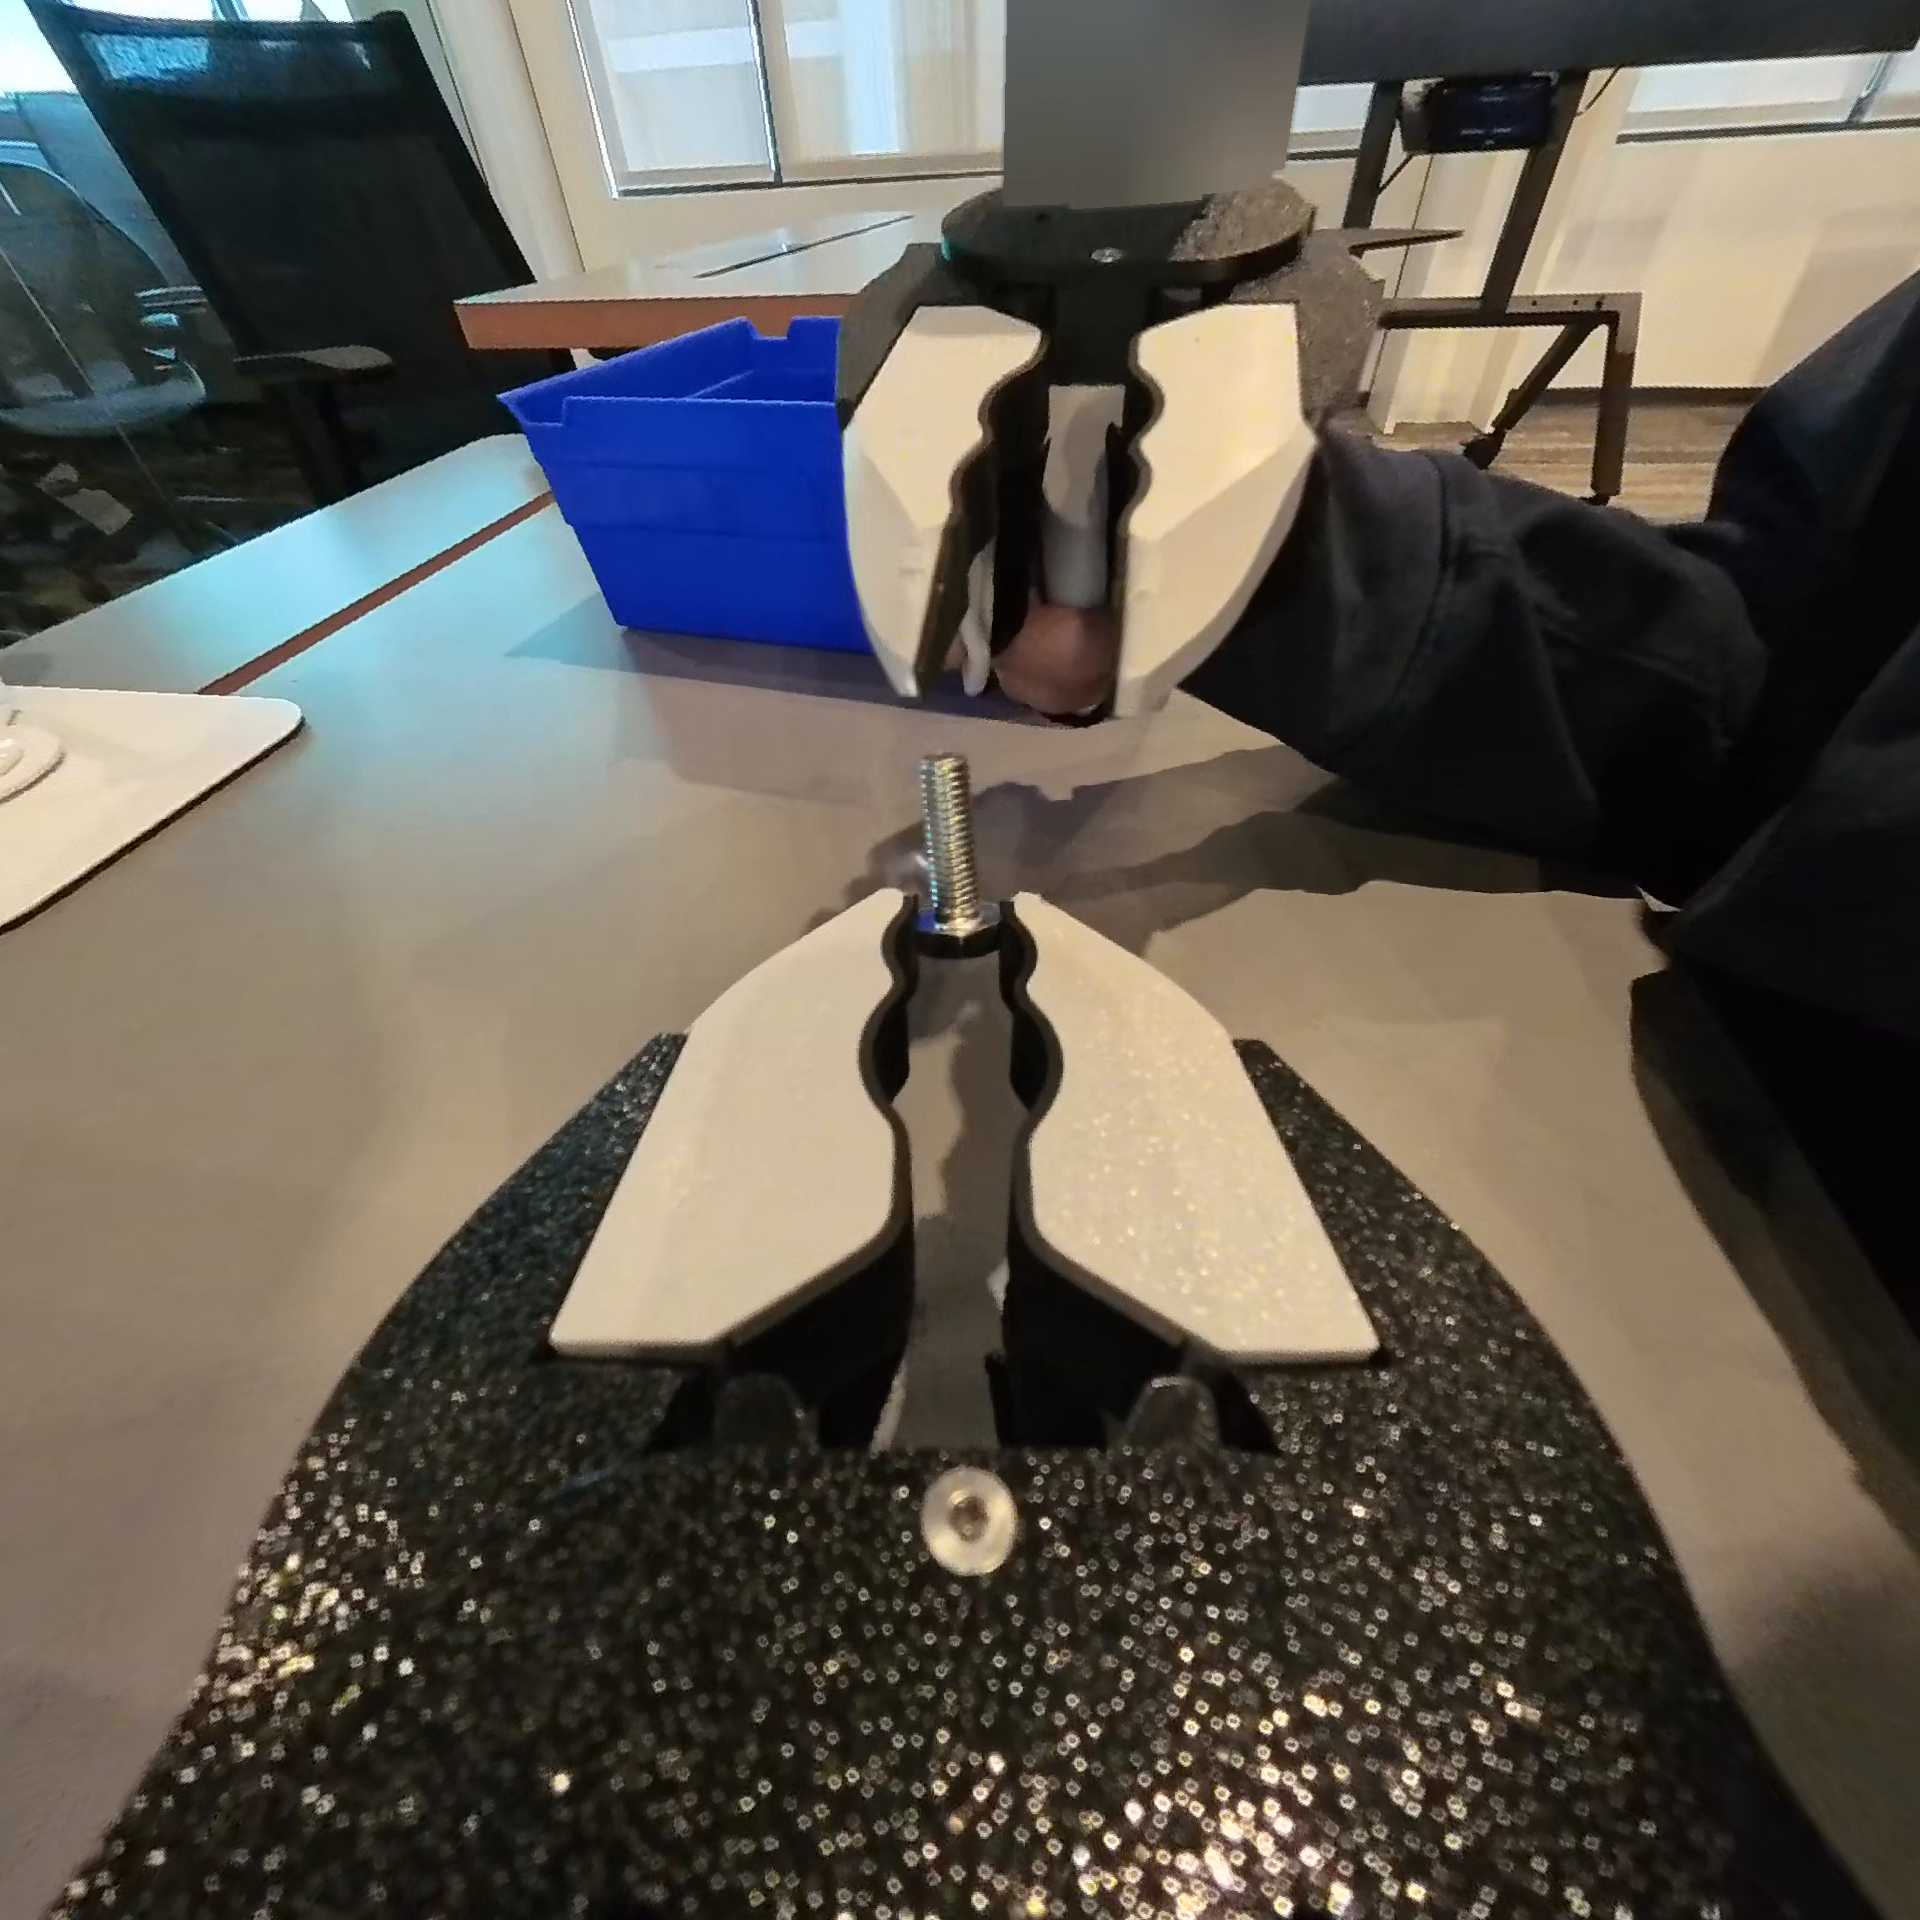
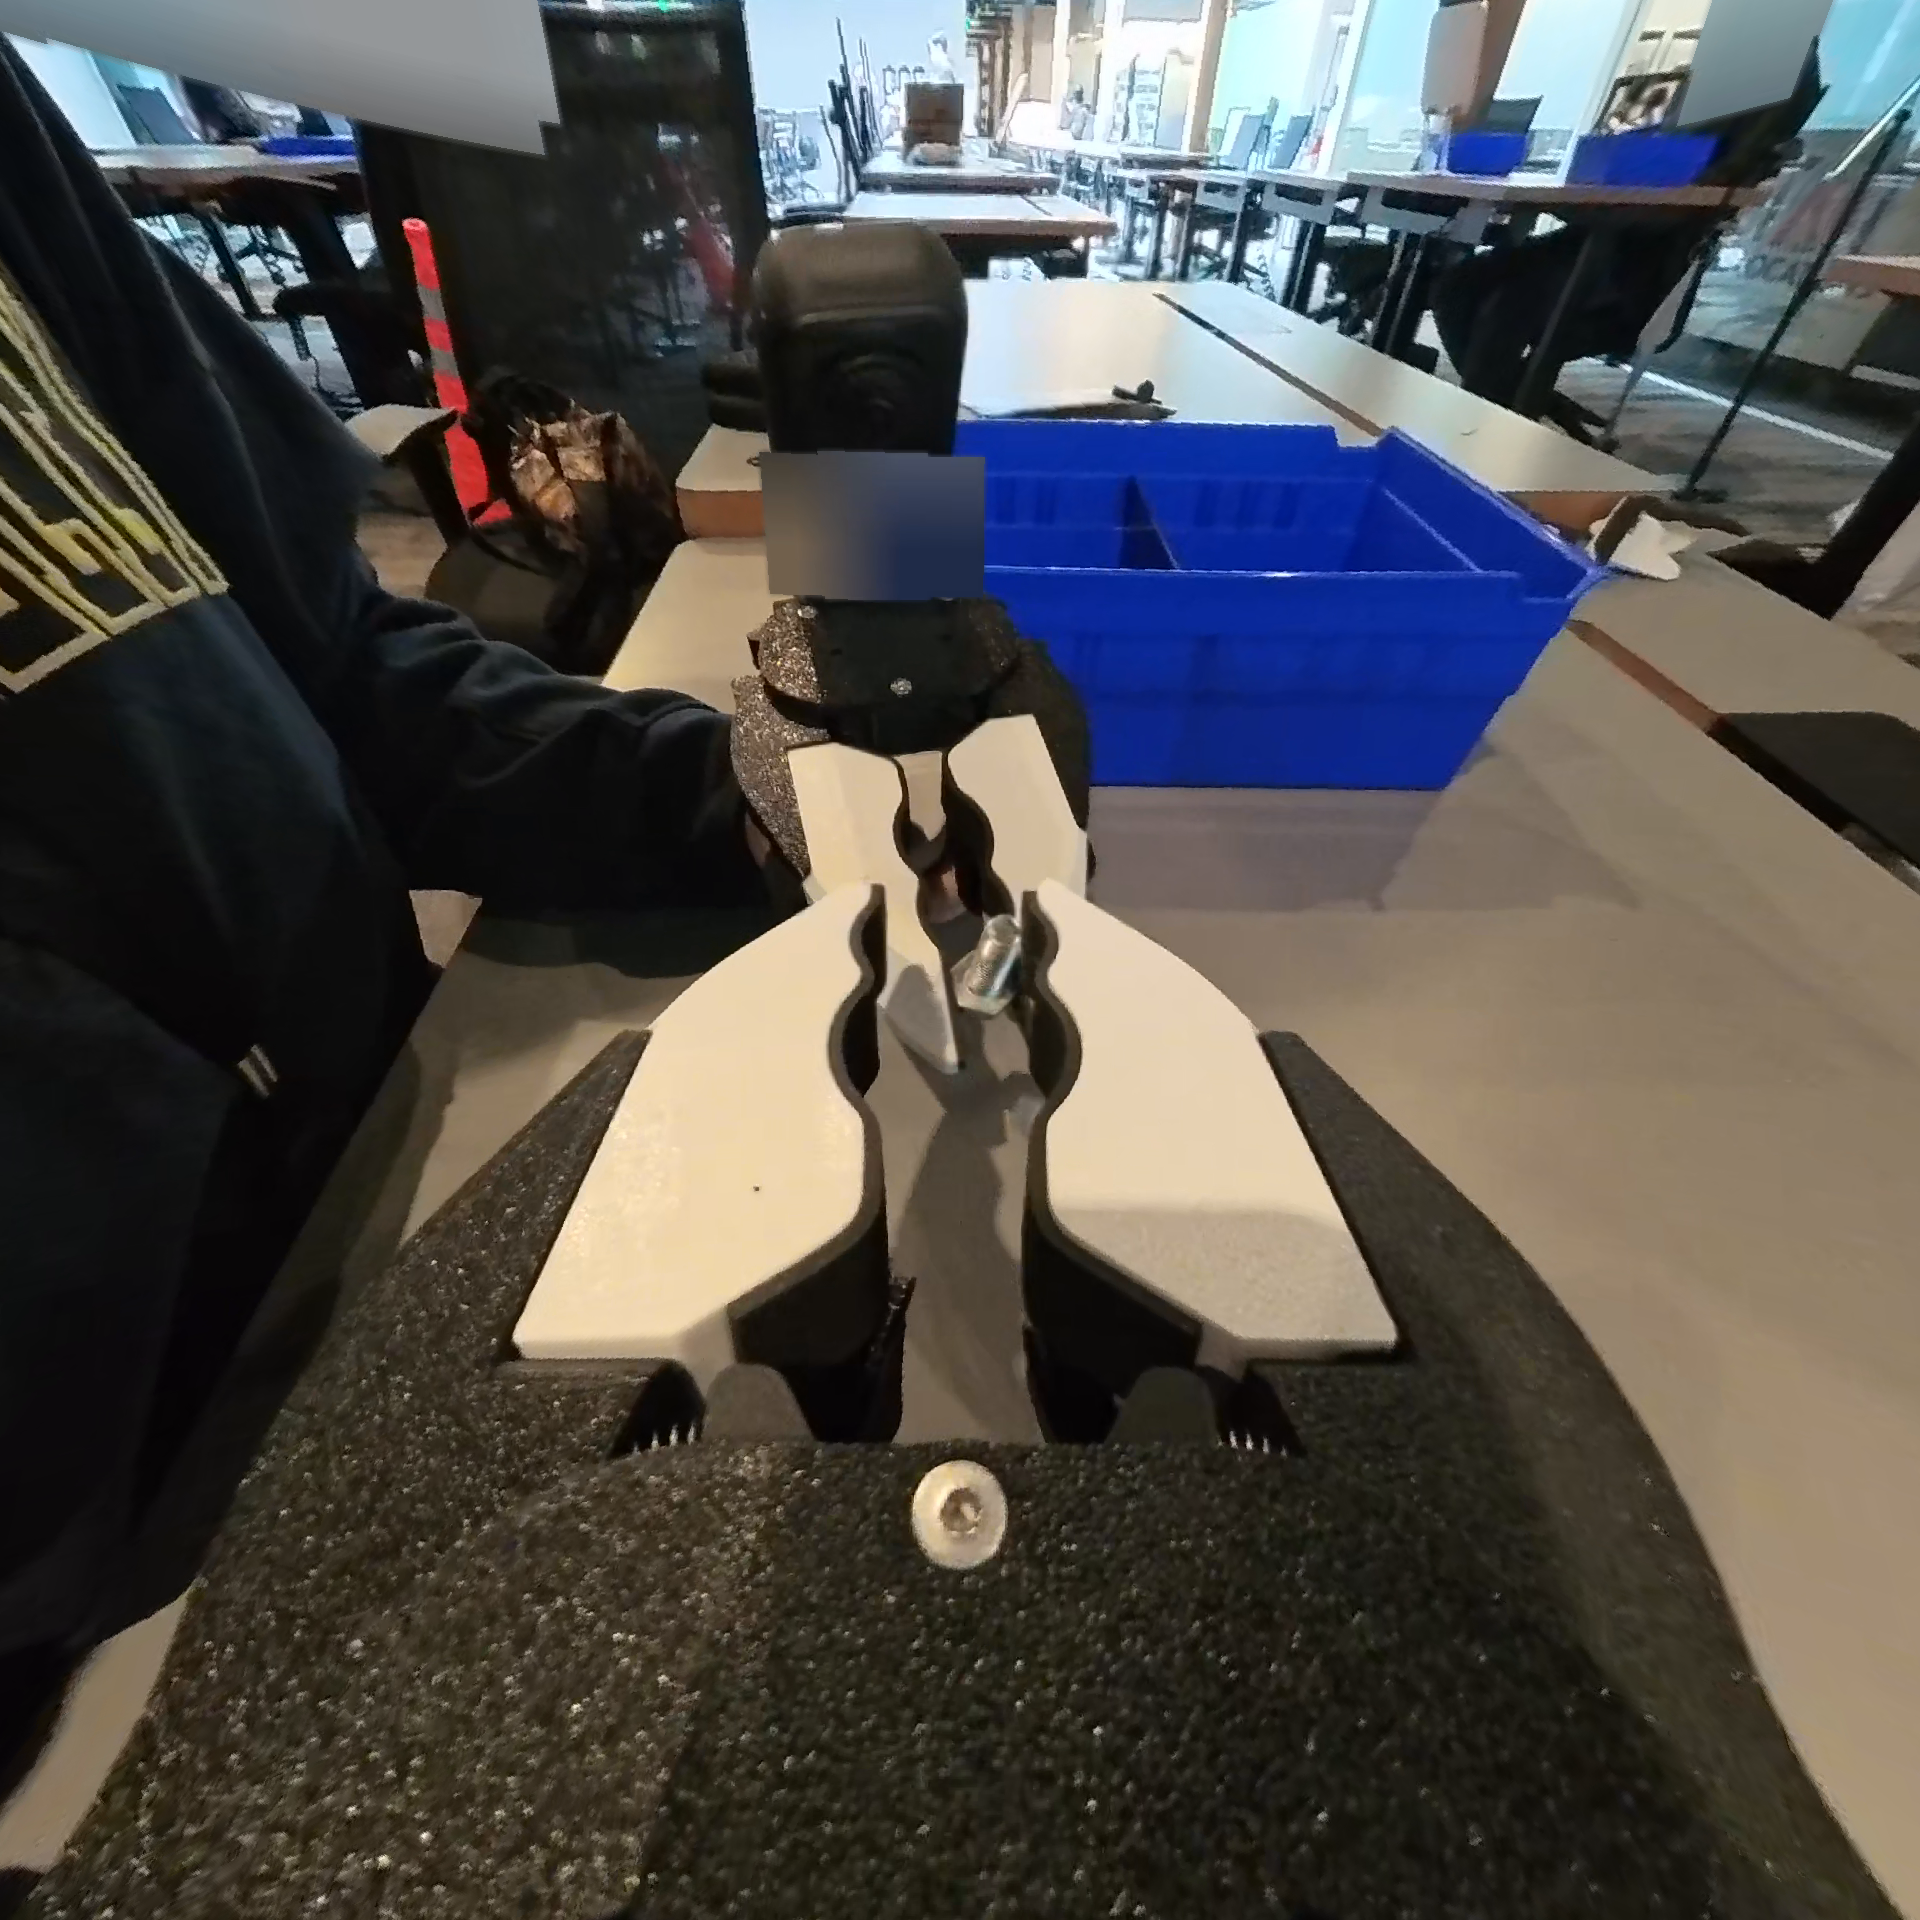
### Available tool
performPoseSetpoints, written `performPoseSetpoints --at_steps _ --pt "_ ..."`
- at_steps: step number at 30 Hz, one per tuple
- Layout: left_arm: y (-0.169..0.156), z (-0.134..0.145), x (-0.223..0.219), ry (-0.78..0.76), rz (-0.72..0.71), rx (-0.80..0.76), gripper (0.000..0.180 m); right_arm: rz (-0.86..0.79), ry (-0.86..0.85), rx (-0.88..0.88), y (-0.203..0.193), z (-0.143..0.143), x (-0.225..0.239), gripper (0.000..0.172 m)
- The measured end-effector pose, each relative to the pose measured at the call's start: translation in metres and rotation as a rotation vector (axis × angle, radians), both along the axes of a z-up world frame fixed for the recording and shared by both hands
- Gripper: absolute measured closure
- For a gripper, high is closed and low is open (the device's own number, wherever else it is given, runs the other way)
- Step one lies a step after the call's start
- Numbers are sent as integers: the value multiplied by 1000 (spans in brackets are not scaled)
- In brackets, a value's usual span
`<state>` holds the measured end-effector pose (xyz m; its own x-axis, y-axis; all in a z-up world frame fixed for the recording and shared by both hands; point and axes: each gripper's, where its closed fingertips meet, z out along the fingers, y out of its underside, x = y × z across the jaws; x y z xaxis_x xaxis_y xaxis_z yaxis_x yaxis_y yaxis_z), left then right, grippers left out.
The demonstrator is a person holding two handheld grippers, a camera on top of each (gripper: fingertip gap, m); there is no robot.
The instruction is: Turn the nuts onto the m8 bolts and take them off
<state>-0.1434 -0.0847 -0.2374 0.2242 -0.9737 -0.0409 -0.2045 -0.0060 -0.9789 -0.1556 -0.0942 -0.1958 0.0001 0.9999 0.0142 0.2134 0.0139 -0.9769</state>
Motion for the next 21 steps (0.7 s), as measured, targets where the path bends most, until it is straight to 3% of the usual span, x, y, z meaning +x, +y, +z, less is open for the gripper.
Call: performPoseSetpoints --at_steps 7,13,16,21 --pt "4 0 -2 -1 30 -1 166 -75 -37 -17 14 -8 7 149" --pt "18 3 -10 -15 130 33 166 -463 -87 -1 74 -17 38 152" --pt "19 5 -11 -24 144 37 166 -641 -205 -27 97 -37 60 153" --pt "19 3 -10 -10 145 46 166 -794 -410 -122 114 -82 75 151"
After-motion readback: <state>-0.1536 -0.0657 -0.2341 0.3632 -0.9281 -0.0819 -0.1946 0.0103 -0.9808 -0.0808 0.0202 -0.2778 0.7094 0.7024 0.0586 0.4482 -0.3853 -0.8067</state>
